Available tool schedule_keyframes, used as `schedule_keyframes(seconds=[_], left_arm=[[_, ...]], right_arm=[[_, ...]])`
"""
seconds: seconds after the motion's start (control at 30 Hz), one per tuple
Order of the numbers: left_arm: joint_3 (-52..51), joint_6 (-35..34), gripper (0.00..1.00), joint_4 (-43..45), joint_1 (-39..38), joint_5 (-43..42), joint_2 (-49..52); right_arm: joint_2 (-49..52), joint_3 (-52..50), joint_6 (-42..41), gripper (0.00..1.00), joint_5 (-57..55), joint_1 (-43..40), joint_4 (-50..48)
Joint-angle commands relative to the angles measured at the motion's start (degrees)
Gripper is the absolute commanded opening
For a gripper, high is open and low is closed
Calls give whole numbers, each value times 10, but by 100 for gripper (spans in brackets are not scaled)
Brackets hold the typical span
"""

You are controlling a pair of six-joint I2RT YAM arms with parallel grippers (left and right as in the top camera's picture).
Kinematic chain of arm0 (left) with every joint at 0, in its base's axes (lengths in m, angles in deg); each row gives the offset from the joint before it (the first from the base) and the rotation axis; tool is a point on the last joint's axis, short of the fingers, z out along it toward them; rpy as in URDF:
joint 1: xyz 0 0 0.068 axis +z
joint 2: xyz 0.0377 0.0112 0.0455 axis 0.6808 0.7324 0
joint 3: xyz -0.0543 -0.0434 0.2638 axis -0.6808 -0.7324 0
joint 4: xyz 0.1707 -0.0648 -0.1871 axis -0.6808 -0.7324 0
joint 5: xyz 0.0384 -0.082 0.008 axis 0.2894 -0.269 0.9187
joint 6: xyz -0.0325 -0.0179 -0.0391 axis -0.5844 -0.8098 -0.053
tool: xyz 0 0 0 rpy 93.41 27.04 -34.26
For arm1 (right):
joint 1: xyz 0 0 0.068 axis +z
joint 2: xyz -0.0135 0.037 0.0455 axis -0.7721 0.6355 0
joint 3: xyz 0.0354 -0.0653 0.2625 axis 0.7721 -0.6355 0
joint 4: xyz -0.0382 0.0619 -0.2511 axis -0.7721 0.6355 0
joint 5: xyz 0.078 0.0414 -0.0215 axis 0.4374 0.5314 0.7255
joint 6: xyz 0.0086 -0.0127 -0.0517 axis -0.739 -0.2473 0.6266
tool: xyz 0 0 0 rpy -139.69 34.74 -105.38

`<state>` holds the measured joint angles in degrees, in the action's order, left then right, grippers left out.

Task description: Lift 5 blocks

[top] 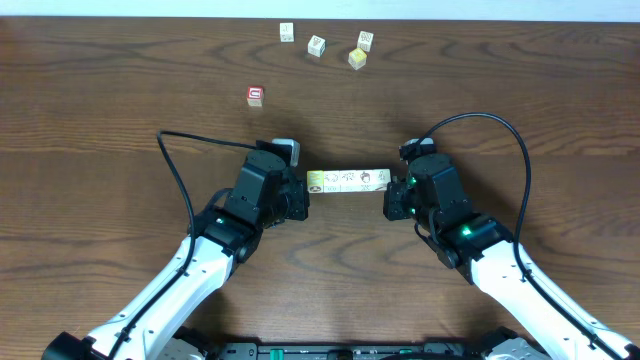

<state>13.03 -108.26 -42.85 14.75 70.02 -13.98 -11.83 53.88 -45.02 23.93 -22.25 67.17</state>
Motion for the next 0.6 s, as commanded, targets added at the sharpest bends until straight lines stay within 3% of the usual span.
schedule_keyframes(seconds=[0.0, 0.57], left_arm=[[33, -3, 7, 18, -20, -100, -16], [33, -3, 7, 16, -20, -100, -21]], right_arm=[[-7, 26, 3, 1, 123, 41, -11], [-7, 26, 3, 1, 124, 41, -11]])
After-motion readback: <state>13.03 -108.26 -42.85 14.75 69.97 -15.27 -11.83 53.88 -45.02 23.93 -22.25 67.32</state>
